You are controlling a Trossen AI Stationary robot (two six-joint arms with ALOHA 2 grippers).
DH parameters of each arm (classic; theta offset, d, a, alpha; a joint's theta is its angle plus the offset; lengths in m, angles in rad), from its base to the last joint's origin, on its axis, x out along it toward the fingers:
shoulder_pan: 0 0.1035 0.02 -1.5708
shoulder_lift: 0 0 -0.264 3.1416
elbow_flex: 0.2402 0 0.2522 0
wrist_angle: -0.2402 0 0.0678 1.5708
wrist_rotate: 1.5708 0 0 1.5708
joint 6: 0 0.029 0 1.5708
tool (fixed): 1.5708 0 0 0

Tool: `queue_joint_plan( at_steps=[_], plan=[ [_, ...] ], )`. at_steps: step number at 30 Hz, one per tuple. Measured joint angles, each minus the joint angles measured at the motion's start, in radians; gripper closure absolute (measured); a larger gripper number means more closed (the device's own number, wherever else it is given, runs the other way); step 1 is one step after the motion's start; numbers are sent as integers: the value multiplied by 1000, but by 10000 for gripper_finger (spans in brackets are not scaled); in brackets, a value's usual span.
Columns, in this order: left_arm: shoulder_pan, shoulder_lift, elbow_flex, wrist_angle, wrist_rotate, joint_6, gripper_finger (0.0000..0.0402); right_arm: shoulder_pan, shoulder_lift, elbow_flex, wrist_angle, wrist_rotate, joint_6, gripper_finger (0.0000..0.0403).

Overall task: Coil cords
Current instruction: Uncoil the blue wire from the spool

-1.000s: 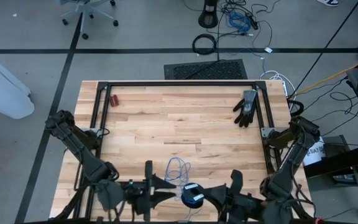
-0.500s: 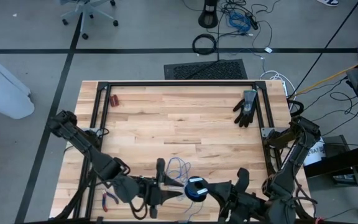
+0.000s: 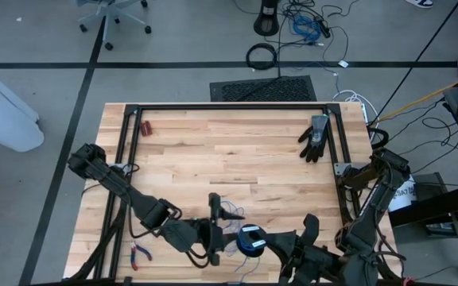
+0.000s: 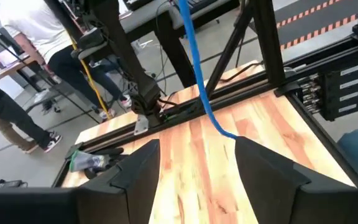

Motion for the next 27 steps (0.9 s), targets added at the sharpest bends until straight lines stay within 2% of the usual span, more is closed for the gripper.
queue_joint_plan(
  at_steps=[8,18,22,27],
  plan=[
    [4,0,0,22,153,-79,184,0,0,0,-8,2,0,403],
    [17,0,0,58,154,-78,191,0,0,0,-7,3,0,403],
    [18,0,0,56,116,-72,228,0,0,0,-13,5,1,403],
    [17,0,0,54,78,-69,309,0,0,0,-20,7,3,403]
  ],
)
